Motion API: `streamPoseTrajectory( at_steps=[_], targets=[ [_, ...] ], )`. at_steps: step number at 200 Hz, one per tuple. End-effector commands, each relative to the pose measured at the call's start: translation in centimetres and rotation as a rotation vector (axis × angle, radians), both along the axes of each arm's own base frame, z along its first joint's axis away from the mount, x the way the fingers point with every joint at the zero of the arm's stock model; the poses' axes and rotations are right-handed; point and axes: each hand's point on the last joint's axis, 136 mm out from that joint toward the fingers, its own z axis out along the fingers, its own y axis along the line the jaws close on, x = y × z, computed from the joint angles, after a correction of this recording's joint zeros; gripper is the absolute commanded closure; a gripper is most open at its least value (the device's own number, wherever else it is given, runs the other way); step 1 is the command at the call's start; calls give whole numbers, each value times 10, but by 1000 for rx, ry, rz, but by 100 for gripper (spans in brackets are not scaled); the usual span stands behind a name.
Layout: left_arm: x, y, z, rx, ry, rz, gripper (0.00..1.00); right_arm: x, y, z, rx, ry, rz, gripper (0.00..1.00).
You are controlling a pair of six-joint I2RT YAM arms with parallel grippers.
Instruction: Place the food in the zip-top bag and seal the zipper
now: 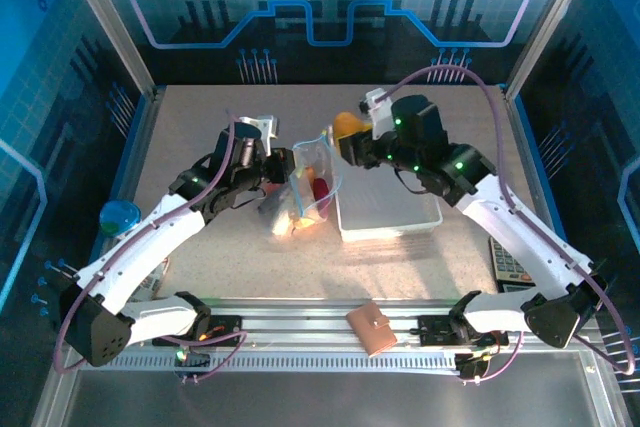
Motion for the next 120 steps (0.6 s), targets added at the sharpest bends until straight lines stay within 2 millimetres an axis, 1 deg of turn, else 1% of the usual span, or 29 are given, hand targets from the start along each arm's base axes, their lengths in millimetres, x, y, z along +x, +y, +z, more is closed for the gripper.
streamPoseTrajectory(
  at_steps=[1,30,57,73,89,109,120],
  targets=[
    [4,0,12,-23,-19,2,89,-10,24,-30,-30,52,60,65],
    [4,-3,15,-34,-19,-6,89,-12,50,-57,-67,89,86,65],
    [3,-3,16,-37,-17,-9,89,-8,65,-73,-104,110,98,65],
    [3,-3,16,-35,-18,-10,89,-5,71,-81,-125,124,98,65],
    [3,-3,17,-36,-21,-9,89,-1,74,-94,-158,148,93,64],
    [3,-3,18,-37,-24,-10,89,1,78,-110,-186,177,91,61],
    [2,-3,19,-37,-25,-12,89,3,80,-115,-194,189,92,59]
  ],
)
